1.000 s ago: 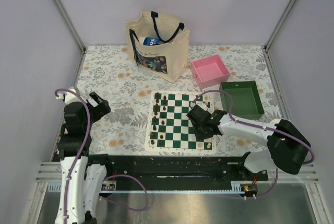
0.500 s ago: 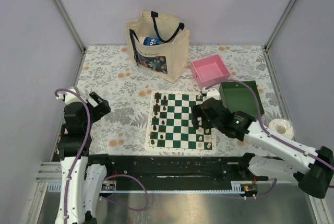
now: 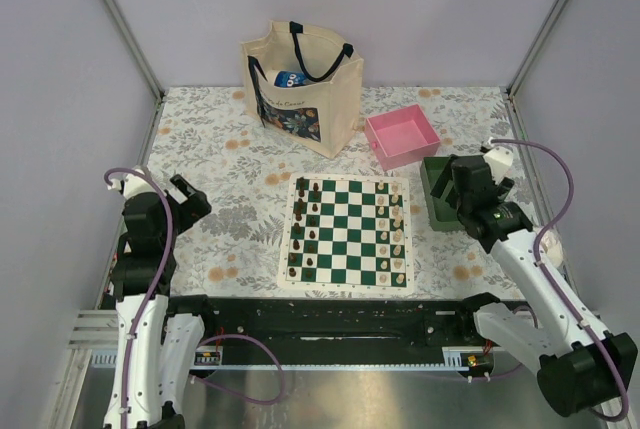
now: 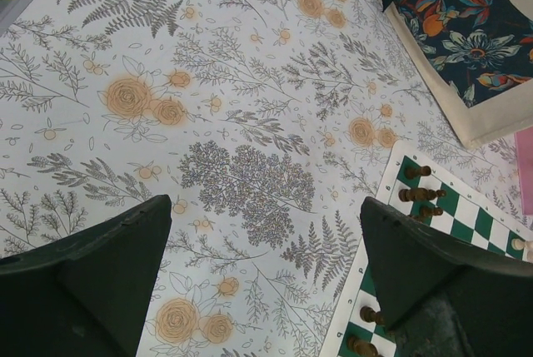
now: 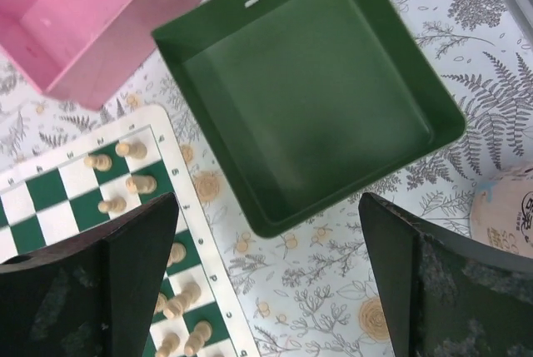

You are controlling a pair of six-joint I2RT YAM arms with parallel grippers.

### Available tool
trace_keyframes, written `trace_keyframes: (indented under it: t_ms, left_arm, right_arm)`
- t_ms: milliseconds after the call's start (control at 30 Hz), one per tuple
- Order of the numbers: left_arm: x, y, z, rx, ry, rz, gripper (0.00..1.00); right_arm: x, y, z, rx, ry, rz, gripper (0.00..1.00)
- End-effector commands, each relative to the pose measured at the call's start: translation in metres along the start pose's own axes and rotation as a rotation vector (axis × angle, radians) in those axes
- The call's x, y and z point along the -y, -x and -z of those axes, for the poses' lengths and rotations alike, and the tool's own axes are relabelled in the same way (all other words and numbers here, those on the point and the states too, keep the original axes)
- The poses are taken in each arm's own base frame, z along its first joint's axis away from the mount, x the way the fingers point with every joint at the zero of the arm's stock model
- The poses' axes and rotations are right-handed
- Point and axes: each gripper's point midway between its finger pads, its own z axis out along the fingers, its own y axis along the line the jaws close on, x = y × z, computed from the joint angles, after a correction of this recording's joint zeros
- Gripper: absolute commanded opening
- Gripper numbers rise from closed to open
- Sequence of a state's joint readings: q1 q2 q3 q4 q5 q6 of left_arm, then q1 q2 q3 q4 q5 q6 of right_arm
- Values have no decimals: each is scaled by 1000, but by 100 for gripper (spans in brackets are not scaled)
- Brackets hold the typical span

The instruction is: Set up the chess pieces on the board

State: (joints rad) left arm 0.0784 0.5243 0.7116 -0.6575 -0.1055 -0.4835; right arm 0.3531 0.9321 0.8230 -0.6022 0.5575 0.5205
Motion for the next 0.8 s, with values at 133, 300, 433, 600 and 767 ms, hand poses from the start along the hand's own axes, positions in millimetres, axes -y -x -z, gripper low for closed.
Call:
trace_keyframes:
  t_ms: [133,300,433,600,767]
  left_arm:
    - [-12,30,5,140,94,91,99]
    - [-36,39,11,228,213,149,99]
    - [-35,50,14,241,235,158,99]
    - [-31,63,11,271,239,203,99]
    - [-14,62,-2,205,183,185,99]
  right_arm:
    - [-36,32,-1,18,215,-113,100]
    - [-18,33,-1,54,139,-92,100]
    - [-9,34,-2,73,92,-129,100]
    - [-22,33,-2,68,161,-143,100]
    - [-20,26,-7,61,148,-163,100]
